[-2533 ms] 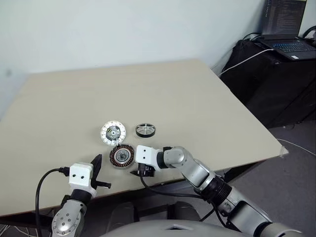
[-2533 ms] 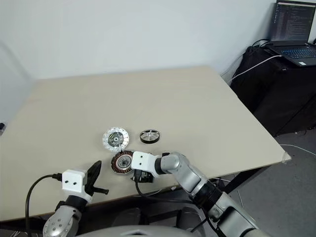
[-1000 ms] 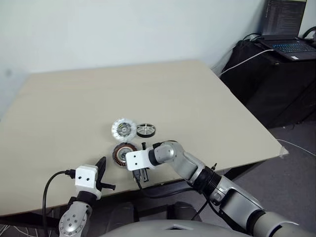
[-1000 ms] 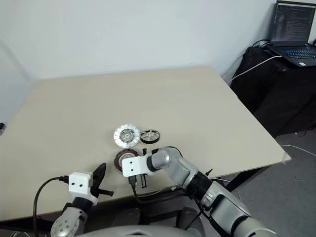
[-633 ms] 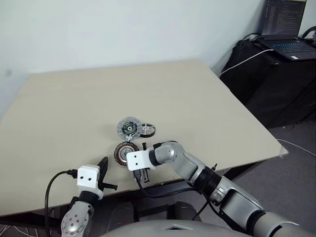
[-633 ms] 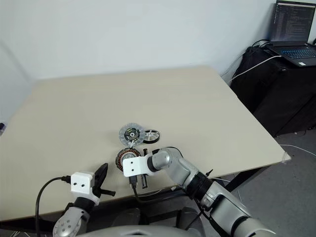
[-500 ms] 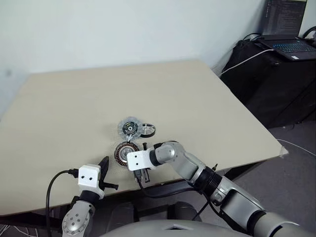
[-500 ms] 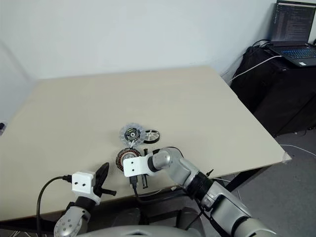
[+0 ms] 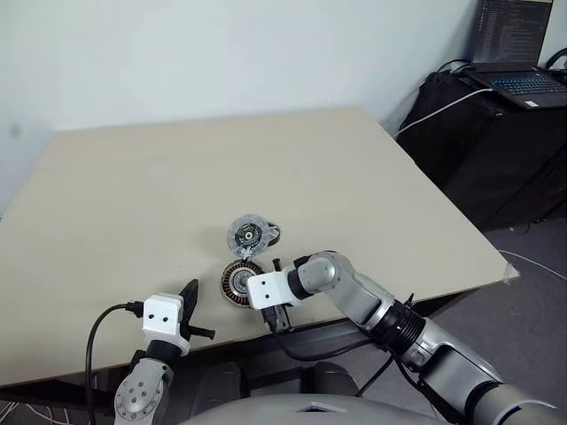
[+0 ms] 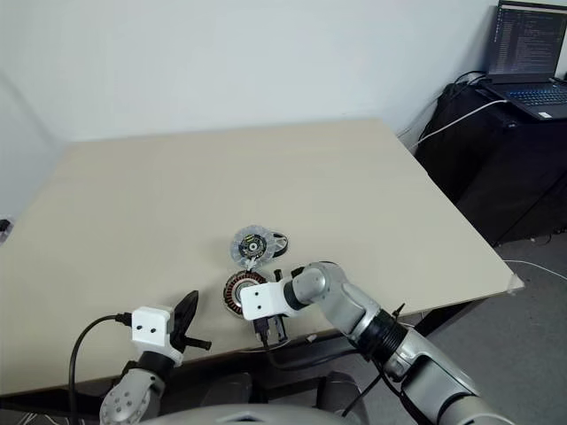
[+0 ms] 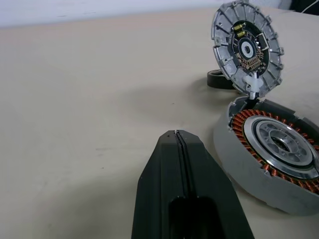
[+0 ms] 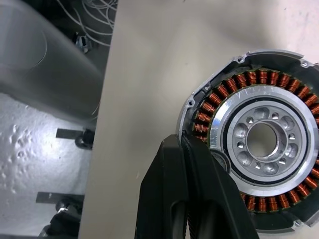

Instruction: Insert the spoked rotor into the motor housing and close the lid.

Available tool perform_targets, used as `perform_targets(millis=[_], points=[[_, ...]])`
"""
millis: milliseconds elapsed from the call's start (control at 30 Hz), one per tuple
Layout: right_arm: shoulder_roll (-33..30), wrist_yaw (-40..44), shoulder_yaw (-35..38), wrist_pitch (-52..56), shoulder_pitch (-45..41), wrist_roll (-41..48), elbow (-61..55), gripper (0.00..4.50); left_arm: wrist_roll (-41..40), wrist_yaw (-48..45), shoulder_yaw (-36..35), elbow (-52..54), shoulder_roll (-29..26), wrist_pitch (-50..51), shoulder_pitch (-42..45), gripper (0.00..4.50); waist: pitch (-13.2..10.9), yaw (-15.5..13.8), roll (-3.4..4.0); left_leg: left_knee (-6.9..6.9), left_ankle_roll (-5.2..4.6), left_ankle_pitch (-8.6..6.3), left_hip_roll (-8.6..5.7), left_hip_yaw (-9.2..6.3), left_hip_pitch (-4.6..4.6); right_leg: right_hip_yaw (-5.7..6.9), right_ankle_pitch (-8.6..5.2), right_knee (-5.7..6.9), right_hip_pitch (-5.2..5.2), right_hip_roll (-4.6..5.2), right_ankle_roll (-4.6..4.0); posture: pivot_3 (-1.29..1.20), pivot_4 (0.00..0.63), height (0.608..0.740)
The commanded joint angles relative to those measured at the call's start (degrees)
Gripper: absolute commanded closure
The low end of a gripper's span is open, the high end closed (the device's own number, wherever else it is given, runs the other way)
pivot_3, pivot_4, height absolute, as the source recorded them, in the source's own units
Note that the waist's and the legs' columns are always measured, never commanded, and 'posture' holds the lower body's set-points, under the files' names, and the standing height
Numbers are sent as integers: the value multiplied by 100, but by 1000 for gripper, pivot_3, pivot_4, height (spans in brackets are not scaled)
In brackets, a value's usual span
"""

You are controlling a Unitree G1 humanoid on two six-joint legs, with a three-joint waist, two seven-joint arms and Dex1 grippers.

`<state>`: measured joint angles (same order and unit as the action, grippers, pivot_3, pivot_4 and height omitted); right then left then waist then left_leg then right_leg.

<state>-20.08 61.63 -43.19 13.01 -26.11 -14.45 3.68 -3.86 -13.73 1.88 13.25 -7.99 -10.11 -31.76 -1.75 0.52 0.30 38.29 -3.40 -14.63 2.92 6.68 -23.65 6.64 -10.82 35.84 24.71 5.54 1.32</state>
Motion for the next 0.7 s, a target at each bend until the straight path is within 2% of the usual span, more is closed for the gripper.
perform_targets(millis=[33, 700], points=[[-167, 82, 149, 30, -60, -22, -34, 4481, 37, 56, 64, 271, 27, 44, 49, 4500, 0, -4, 0, 0, 0, 0, 0, 0, 0, 1, 0, 0, 0, 0, 0, 0, 0, 740], [-644, 219, 273, -76, -304, -116, 154, 4481, -29, 28, 83, 53, -9, -94, 109, 4500, 0, -155, 6, 21, -2, -1, -2, -2, -1, 1, 3, 3, -8, 6, 5, 0, 0, 740]])
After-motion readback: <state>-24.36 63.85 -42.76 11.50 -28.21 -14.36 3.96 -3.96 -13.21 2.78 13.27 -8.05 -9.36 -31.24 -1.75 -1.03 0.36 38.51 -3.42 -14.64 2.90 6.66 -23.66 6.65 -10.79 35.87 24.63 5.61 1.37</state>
